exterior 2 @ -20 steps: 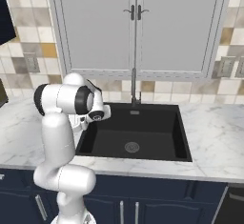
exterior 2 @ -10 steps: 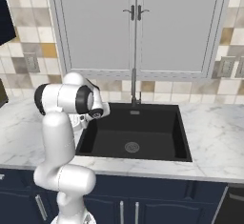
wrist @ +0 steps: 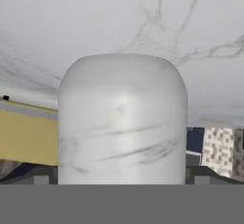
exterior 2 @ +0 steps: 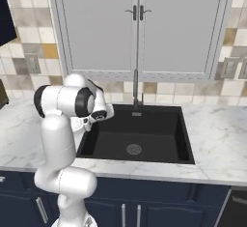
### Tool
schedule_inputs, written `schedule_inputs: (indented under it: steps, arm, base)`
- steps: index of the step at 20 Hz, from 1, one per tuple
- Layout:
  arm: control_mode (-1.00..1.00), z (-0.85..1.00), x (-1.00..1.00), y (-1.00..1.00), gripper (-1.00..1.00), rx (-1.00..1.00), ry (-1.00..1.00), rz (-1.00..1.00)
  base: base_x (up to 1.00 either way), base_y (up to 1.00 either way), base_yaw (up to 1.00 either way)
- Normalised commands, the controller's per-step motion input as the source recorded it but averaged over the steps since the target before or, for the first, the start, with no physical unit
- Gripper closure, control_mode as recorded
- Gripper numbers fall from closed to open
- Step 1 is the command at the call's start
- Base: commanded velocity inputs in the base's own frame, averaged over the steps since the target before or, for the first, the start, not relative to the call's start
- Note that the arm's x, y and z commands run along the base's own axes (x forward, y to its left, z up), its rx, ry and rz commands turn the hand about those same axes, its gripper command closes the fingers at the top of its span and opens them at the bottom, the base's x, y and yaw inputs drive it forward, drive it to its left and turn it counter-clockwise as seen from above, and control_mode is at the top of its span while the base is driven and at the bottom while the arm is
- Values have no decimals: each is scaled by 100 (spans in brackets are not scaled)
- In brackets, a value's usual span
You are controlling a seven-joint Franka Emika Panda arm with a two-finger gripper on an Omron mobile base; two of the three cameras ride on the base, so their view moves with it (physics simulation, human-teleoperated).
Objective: Restock the sink supplies by placing the sponge and soap dispenser on the counter and next to the sink. Make sure the soap dispenser is upright.
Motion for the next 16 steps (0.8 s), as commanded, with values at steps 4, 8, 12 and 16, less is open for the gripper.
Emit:
schedule_inputs:
  steps: [4,8,12,16]
  arm:
    - [-100,-55,3,-52,100,10,0,0]
    - [-100,-62,15,-36,100,14,4,0]
    - [-100,-60,14,-29,100,13,10,0]
    - [-100,-55,19,-8,100,2,16,0]
  base:
    - [0,0,0]
    - [0,0,0]
    - [0,0,0]
    - [0,0,0]
